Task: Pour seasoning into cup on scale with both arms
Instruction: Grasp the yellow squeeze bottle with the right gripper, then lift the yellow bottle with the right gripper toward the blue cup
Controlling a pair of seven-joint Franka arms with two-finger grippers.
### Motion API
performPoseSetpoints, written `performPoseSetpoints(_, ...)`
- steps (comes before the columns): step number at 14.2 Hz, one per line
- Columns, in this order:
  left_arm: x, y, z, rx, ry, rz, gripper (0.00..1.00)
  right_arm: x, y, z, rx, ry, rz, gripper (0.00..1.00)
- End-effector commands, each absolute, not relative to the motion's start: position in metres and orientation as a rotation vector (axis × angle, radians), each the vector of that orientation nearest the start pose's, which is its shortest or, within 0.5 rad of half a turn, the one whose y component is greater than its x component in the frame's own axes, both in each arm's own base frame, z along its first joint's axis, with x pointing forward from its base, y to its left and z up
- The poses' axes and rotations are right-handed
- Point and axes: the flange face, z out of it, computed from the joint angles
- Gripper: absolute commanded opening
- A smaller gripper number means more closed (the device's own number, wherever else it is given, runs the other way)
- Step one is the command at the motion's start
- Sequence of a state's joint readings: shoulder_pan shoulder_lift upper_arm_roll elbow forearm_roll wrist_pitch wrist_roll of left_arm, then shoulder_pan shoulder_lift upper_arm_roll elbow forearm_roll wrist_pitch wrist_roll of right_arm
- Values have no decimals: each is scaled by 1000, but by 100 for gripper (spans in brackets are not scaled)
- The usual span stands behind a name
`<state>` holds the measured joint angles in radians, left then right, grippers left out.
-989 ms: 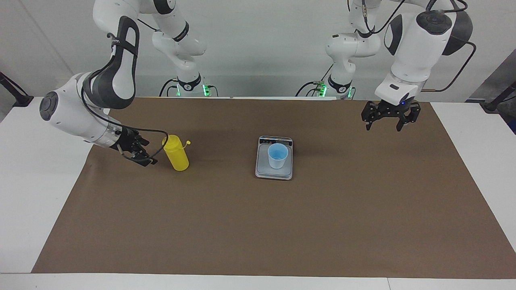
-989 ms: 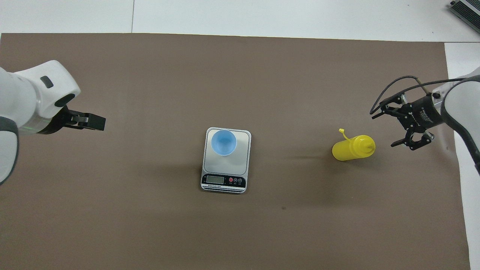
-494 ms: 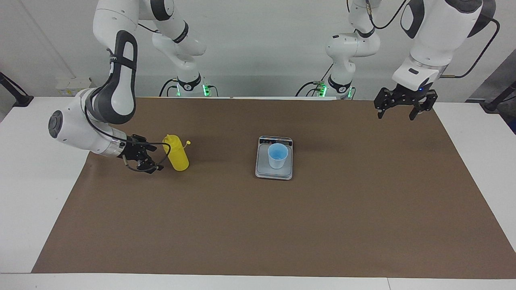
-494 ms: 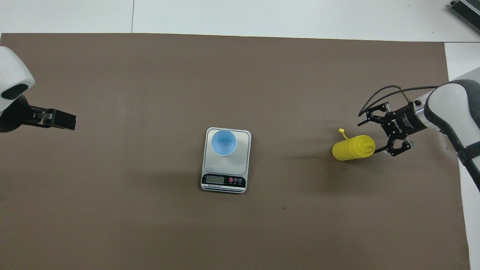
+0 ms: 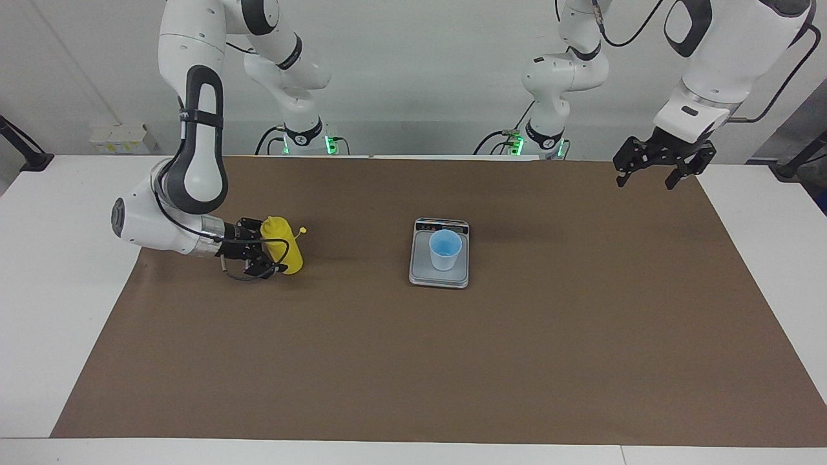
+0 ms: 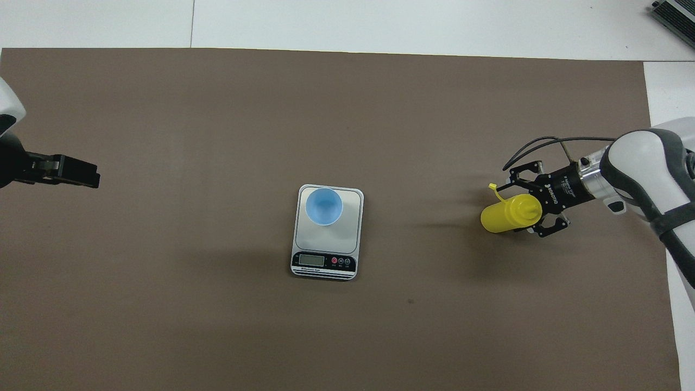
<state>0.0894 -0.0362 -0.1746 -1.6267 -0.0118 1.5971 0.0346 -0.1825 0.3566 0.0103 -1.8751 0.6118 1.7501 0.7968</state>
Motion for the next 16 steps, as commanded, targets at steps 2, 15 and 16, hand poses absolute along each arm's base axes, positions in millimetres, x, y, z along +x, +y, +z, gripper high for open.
performPoseSetpoints(2,547,-44,634,-3147,202,85,100,574,-33,323,-2100,1556,823,8)
performPoseSetpoints(15,548,-47,625,-3141,203,-7,100,608,203,407,-2114,2227,84,0)
performPoseSetpoints(16,548,-47,625,-3141,203,-9,100,604,220,409,-2145,2206,44,0)
